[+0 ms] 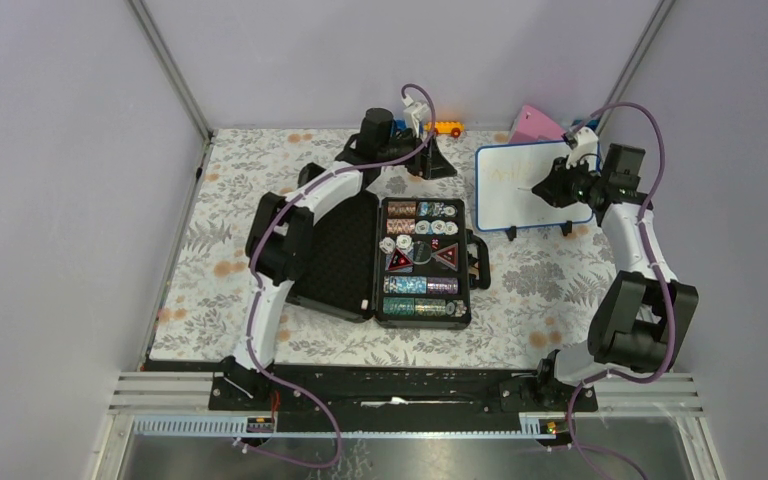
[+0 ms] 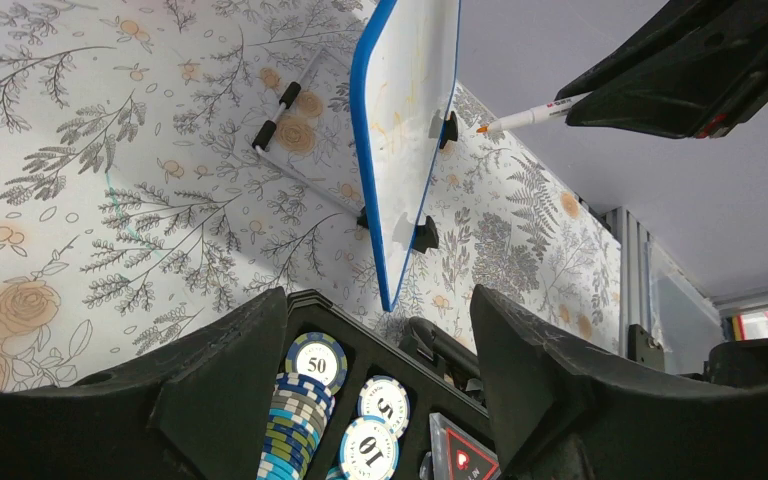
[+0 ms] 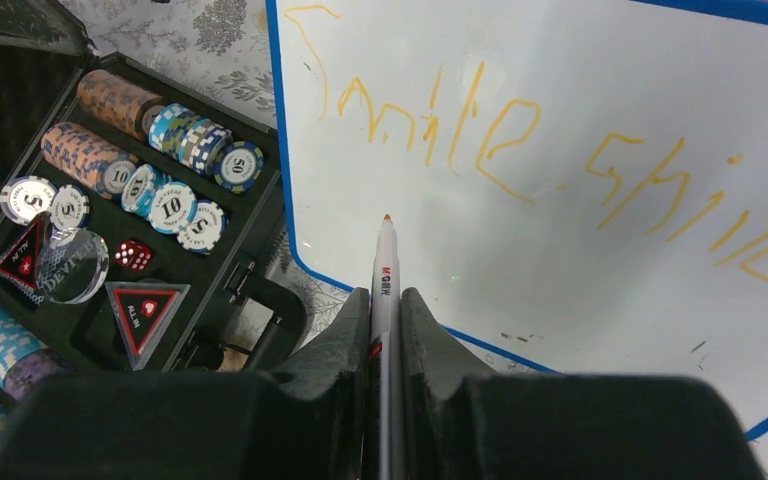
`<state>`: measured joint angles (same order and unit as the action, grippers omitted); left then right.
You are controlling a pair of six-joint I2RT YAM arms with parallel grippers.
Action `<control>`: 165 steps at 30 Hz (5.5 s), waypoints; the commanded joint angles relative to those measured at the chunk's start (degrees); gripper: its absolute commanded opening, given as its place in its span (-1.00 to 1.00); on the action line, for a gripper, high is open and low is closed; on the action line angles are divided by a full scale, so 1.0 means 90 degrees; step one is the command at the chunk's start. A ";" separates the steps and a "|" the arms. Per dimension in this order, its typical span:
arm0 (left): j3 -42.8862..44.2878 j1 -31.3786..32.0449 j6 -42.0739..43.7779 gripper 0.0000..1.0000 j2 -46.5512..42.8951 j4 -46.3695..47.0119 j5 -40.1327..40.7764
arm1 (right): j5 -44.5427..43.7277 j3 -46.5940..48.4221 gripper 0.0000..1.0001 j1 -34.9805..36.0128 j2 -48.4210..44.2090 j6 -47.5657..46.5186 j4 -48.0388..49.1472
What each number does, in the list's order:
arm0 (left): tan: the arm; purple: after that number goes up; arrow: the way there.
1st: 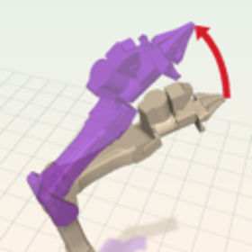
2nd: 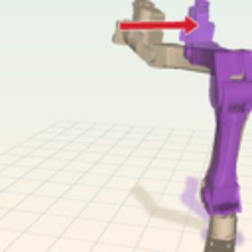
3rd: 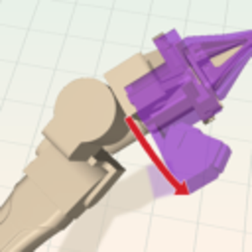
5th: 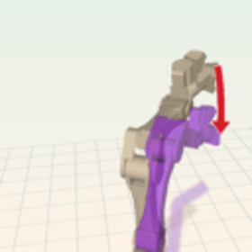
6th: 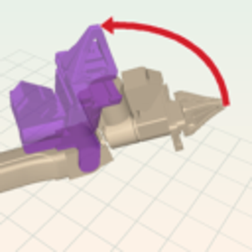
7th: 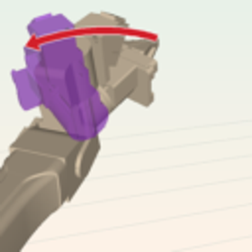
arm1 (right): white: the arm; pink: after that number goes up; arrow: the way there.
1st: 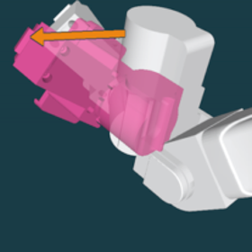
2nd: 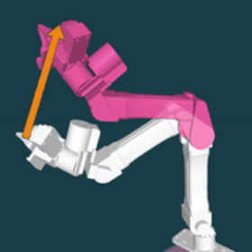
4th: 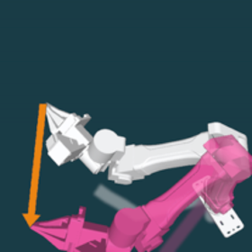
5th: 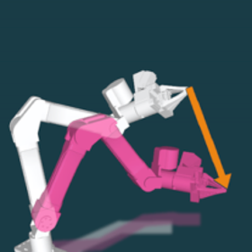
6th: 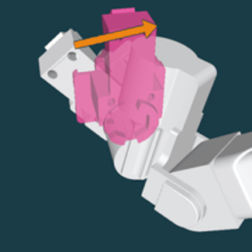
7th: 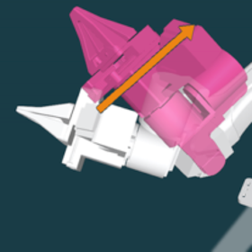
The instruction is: Write a sentence on the whiteboard
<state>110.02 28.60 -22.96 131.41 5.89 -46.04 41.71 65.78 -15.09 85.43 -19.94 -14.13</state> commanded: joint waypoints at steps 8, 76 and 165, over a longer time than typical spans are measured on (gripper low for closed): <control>0.1077 -0.0072 -0.1047 0.27 0.1055 0.0685 -0.0874 | 0.0293 -0.0335 -1.00 0.0289 0.0154 0.0426 0.0879; 0.1957 0.0665 -0.1430 -1.00 0.2200 0.1217 0.0046 | -0.0001 -0.0698 -1.00 0.0788 0.0351 -0.0133 0.1441; 0.1840 0.0616 -0.1296 -1.00 0.2023 0.1181 0.0070 | 0.0126 -0.0276 -1.00 0.0817 0.0585 -0.0117 0.1179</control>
<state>125.29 35.16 -34.76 150.93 15.11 -46.11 40.75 60.90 -8.25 91.13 -21.19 -3.99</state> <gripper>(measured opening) 0.088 0.168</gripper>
